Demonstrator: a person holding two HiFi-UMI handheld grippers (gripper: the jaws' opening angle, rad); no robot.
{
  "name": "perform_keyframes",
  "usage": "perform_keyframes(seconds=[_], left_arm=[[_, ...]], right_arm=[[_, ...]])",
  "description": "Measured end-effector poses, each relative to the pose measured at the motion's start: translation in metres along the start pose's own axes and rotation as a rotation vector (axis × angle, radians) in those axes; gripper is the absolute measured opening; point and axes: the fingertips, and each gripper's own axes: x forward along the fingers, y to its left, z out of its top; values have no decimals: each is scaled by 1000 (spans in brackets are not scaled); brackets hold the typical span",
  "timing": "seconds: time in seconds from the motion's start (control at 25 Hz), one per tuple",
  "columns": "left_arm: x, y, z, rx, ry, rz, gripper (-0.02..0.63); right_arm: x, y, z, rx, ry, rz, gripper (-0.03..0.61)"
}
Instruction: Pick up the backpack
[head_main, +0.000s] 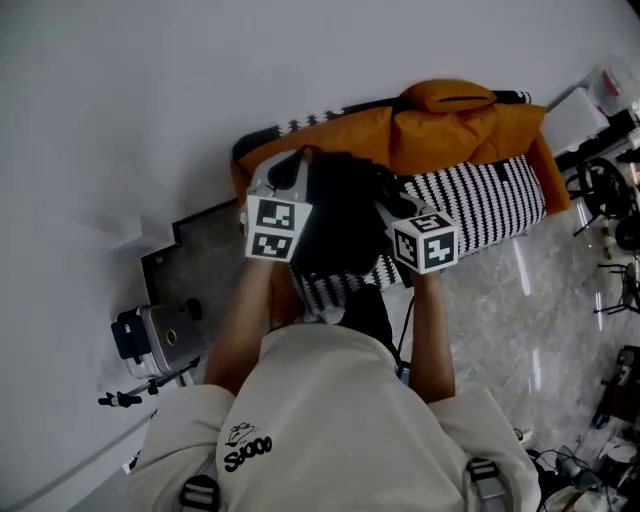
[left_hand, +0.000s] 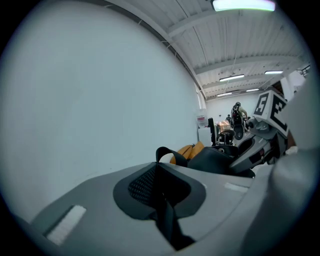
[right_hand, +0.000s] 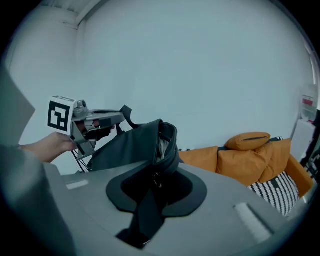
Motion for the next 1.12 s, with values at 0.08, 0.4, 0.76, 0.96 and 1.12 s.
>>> perform_keyframes(seconds=[0.08, 0.4, 0.76, 0.96, 1.12], left_arm=[[-12, 2, 17, -5, -41, 7, 12], [-55, 8, 76, 58, -161, 29, 12], [-88, 22, 121, 88, -231, 54, 12], [-101, 21, 135, 106, -271, 42, 12], [-105, 17, 141, 98, -284, 21, 12]], right_arm=[[-13, 9, 12, -32, -31, 4, 65], [-52, 34, 57, -172, -158, -35, 65], [-77, 58, 103, -317, -279, -88, 66], [-84, 64, 110, -329, -321, -98, 64], [-91, 64, 116, -347, -314, -111, 61]])
